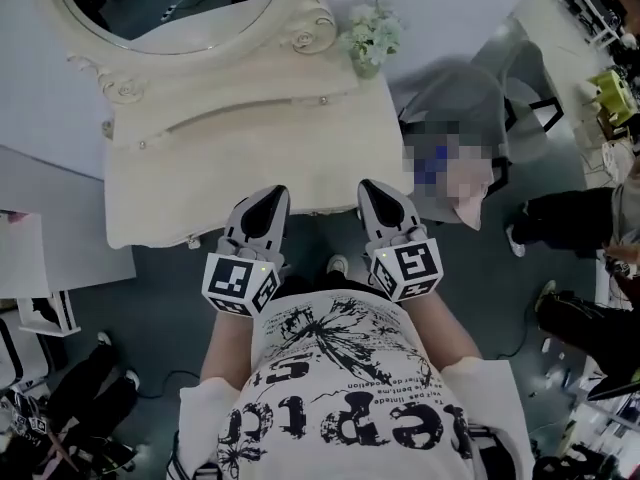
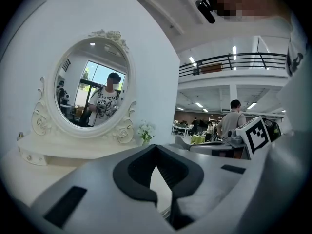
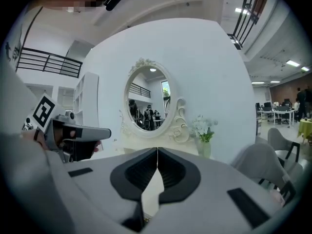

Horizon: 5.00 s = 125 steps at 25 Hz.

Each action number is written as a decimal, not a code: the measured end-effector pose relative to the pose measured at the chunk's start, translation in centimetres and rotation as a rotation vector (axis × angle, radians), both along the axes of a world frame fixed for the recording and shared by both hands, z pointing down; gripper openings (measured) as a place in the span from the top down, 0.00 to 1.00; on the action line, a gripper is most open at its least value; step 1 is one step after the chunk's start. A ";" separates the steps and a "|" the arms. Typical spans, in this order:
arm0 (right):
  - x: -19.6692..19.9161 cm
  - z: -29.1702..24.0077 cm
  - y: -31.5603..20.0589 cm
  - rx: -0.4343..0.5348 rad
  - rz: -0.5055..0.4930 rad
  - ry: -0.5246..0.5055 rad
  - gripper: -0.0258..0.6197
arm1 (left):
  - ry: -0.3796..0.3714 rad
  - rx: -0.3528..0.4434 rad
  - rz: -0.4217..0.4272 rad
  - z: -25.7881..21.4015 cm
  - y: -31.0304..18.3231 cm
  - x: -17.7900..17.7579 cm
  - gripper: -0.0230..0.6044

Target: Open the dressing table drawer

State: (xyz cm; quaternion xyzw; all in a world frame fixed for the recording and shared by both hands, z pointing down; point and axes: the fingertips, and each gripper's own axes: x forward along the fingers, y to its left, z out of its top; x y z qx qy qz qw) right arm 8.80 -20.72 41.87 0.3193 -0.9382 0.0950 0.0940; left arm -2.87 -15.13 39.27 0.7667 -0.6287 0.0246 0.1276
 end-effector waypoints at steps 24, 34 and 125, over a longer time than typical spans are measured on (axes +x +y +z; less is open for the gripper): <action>-10.9 11.2 -17.1 -0.081 -0.033 0.157 0.93 | 0.054 -0.059 -0.024 8.2 -16.4 -10.7 0.93; -13.7 19.6 -21.2 -0.181 -0.007 0.243 0.78 | 0.050 -0.102 -0.013 12.8 -17.7 -13.0 0.93; -13.3 -1.0 -17.0 0.165 -0.067 -0.083 0.93 | -0.126 0.124 -0.077 -0.3 -15.6 -13.5 0.93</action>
